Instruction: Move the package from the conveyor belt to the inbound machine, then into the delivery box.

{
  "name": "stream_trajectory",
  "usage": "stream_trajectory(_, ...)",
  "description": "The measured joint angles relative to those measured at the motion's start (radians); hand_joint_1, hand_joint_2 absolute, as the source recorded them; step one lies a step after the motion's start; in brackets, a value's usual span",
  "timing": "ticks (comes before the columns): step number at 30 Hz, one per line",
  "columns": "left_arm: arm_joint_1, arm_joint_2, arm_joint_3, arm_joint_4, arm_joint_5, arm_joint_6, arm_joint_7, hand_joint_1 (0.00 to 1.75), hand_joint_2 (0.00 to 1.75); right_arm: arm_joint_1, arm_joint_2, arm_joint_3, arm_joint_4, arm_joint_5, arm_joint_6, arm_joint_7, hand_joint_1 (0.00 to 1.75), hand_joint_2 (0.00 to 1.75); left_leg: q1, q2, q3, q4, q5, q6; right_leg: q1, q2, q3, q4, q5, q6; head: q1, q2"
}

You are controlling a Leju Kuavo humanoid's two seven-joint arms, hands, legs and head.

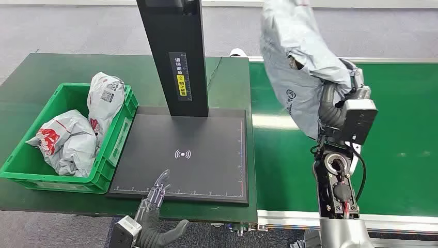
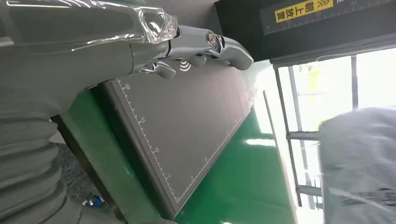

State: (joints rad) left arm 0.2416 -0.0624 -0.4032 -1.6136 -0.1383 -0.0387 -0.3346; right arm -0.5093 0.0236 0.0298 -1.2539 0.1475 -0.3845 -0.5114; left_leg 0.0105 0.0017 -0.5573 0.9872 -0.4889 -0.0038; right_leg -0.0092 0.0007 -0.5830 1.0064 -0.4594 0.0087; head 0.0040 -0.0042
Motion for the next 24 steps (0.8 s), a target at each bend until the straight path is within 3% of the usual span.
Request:
stream_trajectory(8, -0.012, -0.009, 0.001, 0.006, -0.027, -0.011, -0.006, 0.00, 1.75, 0.006, 0.018, 0.065, -0.021, -0.035, 0.083, 0.023, 1.75, 1.75, 0.000, 0.000, 0.000, 0.000, 0.000, 0.000, 0.000, 0.000, 0.000, 0.000, 0.000, 0.000, 0.000, 0.000)
stream_trajectory(12, -0.018, -0.011, 0.038, -0.001, -0.076, 0.061, -0.005, 0.00, 1.75, -0.009, 0.032, 0.131, 0.052, -0.051, 0.134, 0.049, 1.75, 1.75, 0.001, 0.000, 0.000, 0.000, 0.000, 0.000, 0.000, 0.000, 0.001, 0.000, 0.000, 0.000, 0.000, 0.000)
stream_trajectory(16, 0.013, -0.021, 0.160, -0.082, -0.111, 0.192, -0.050, 0.00, 1.75, -0.009, 0.041, 0.196, 0.151, -0.058, 0.190, 0.065, 1.75, 1.75, 0.001, 0.000, -0.001, 0.000, 0.000, -0.001, 0.001, 0.000, 0.000, 0.001, 0.000, -0.001, 0.000, 0.000)
stream_trajectory(24, 0.080, -0.092, 0.428, -0.289, -0.070, 0.390, -0.199, 0.00, 1.75, -0.030, 0.044, 0.315, 0.337, -0.037, 0.278, 0.111, 1.75, 1.75, 0.002, -0.001, -0.002, 0.000, 0.000, -0.001, 0.001, -0.001, 0.000, 0.000, -0.002, -0.001, 0.000, 0.000)
